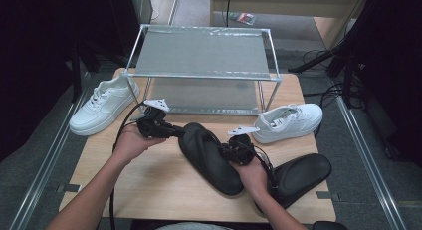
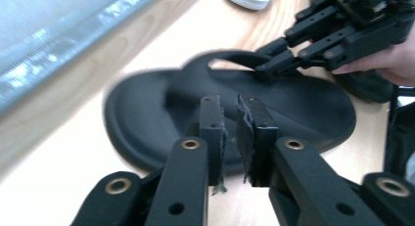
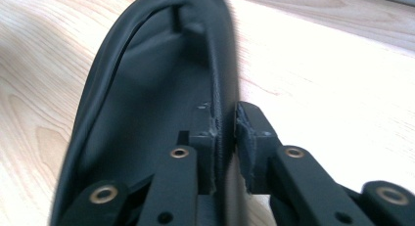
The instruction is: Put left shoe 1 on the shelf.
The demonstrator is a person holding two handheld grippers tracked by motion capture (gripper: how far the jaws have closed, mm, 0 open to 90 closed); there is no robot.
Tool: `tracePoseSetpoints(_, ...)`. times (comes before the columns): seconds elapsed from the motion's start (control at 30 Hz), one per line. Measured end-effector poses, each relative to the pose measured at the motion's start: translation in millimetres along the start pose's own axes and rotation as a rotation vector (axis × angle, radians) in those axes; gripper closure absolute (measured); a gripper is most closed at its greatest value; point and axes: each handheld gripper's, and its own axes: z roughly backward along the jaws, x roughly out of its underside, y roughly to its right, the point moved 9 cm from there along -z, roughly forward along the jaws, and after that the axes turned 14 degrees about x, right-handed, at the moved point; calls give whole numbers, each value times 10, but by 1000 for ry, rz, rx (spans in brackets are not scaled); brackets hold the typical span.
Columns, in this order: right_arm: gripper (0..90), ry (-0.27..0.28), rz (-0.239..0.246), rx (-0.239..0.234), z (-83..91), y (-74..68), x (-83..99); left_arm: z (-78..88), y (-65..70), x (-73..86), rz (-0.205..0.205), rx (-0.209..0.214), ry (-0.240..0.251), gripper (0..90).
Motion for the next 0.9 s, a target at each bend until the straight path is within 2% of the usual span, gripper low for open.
tracePoseSetpoints(0.1, 818, -4, -5, -8, 4, 8, -27, 21, -62, -73, -6, -6, -14, 867)
tracePoseSetpoints(0.13, 821, -12, -12, -11, 4, 8, -30, 30, -69, -104, -9, 3, -15, 876)
tracePoseSetpoints(0.2, 823, -26, -31, -17, 8, 14, -39, 63, -92, -170, -17, -6, -20, 882)
tracePoseSetpoints(0.27, 824, -34, -52, -25, 15, 22, -58, 104, -99, -253, -20, 1, -11, 883)
tracePoseSetpoints(0.43, 825, -16, -54, -27, 47, 60, -134, 248, -132, -489, -57, -8, 12, 884)
tracePoseSetpoints(0.53, 824, -4, -72, -22, 74, 108, -200, 330, -178, -632, -54, -7, 31, 889)
tracePoseSetpoints(0.7, 823, 12, -82, -13, 91, 181, -346, 436, -233, -862, -97, -39, 30, 891)
tracePoseSetpoints(0.9, 822, 27, -90, 9, 26, 263, -525, 556, -311, -1179, -112, -75, 39, 895)
